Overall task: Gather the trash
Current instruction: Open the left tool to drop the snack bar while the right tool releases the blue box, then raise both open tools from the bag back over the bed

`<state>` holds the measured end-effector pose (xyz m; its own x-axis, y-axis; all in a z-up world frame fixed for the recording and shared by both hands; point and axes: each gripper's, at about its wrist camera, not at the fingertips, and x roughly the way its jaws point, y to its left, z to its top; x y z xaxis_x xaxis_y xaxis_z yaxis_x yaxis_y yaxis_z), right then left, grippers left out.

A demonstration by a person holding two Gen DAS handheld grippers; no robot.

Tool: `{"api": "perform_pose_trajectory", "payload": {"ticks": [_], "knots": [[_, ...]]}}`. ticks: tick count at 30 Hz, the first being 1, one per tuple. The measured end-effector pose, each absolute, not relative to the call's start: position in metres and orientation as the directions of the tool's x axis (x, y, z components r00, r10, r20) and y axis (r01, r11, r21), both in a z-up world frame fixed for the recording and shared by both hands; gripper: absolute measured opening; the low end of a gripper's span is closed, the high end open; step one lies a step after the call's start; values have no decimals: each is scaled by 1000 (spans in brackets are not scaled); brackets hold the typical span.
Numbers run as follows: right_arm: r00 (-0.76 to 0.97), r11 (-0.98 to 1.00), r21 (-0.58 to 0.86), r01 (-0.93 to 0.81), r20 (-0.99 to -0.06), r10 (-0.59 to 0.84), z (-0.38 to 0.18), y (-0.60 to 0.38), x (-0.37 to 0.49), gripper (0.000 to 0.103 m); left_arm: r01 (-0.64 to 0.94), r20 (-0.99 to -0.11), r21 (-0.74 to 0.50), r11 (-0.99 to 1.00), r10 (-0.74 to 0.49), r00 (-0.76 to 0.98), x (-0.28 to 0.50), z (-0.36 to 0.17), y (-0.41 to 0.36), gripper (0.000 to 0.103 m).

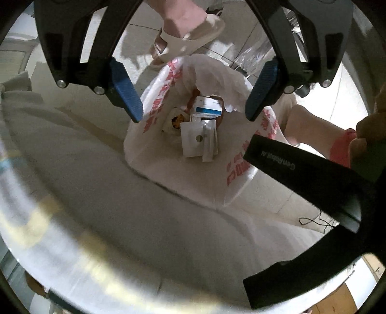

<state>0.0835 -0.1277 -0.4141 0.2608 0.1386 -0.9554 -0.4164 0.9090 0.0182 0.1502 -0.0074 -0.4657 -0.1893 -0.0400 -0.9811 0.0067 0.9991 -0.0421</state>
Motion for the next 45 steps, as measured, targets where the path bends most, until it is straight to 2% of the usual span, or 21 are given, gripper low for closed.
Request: {"api": "perform_pose_trajectory", "payload": {"ticks": [4,7,14,17,25,30,36,42,45], "knots": [[304,916,20,-400,-940,153,-376,-133,78,84,59,-995,-21,998,-15,-97,148,-422,-6,65],[378,928,5,-373,-912,156,-337,-140,69,91,85,-1000,-7,996,-6,-19,144,-388,-4,65],[453,930,11,-367,-871,189,-267,-153,53,92,177,-993,30,984,9,120,133,-316,-8,67],[465,927,24,-375,-860,211,-238,-156,48,92,235,-988,31,971,-6,156,127,-285,-13,72],[430,873,97,-479,-840,329,-160,-168,44,93,347,-986,-17,938,-73,149,127,-208,-22,77],[486,870,62,-489,-809,330,-111,-188,47,96,408,-985,-39,912,-105,140,141,-168,-24,78],[525,859,15,-511,-786,326,-78,-206,60,96,379,-981,-117,918,-165,98,182,-130,-28,83],[485,792,-17,-611,-799,357,-60,-206,84,96,258,-977,-122,958,-162,140,229,-110,-32,84],[464,753,-37,-657,-807,365,-62,-203,101,96,274,-977,-126,953,-168,133,250,-113,-43,84]]}}
